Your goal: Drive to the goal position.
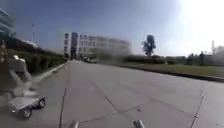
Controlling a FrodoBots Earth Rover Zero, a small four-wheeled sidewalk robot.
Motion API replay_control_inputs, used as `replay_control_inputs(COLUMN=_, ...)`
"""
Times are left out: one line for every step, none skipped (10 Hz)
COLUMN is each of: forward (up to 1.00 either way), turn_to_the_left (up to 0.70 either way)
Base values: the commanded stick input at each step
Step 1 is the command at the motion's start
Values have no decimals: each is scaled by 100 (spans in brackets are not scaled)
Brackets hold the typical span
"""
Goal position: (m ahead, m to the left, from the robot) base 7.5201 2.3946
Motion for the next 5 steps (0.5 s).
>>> replay_control_inputs(forward=70, turn_to_the_left=11)
replay_control_inputs(forward=70, turn_to_the_left=1)
replay_control_inputs(forward=70, turn_to_the_left=11)
replay_control_inputs(forward=70, turn_to_the_left=2)
replay_control_inputs(forward=70, turn_to_the_left=0)
